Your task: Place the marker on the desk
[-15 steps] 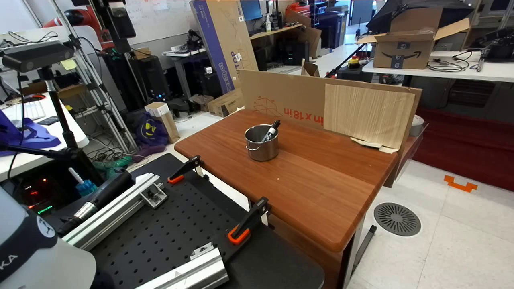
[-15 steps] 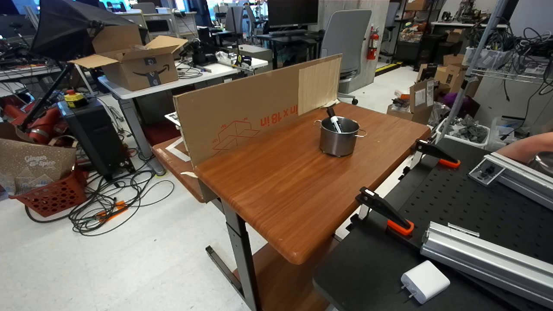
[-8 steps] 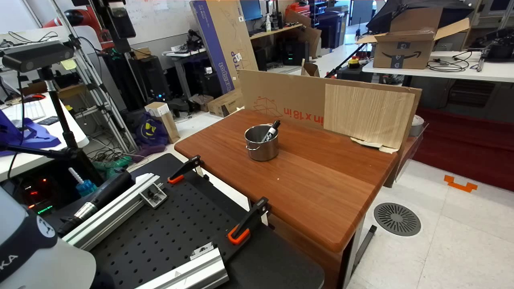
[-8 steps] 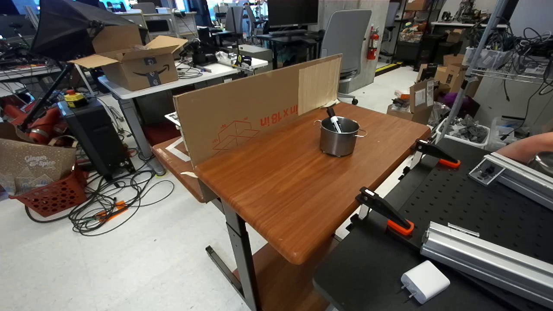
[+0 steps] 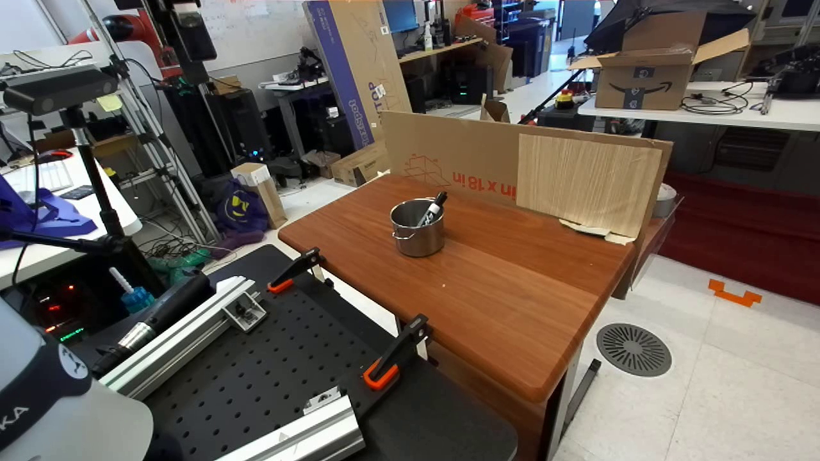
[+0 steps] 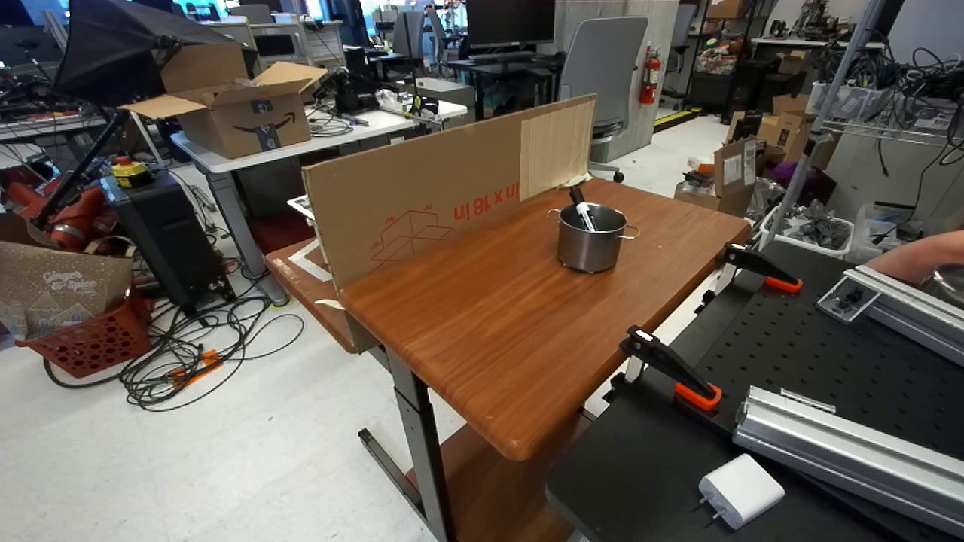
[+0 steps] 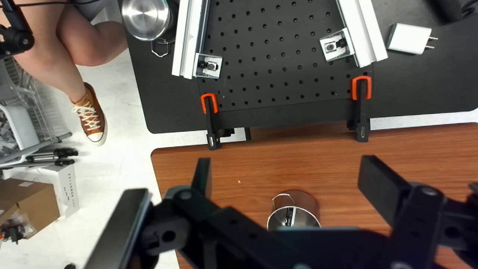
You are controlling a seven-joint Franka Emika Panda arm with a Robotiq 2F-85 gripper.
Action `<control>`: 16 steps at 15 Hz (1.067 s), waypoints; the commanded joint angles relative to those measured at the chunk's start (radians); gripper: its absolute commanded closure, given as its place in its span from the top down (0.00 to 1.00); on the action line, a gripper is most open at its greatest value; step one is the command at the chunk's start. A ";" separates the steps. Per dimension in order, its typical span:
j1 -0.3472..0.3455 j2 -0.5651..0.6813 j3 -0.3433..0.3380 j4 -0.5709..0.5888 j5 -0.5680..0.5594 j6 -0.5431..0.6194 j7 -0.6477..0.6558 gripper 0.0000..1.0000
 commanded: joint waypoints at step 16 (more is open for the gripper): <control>0.012 0.023 -0.011 0.004 -0.011 0.027 0.004 1.00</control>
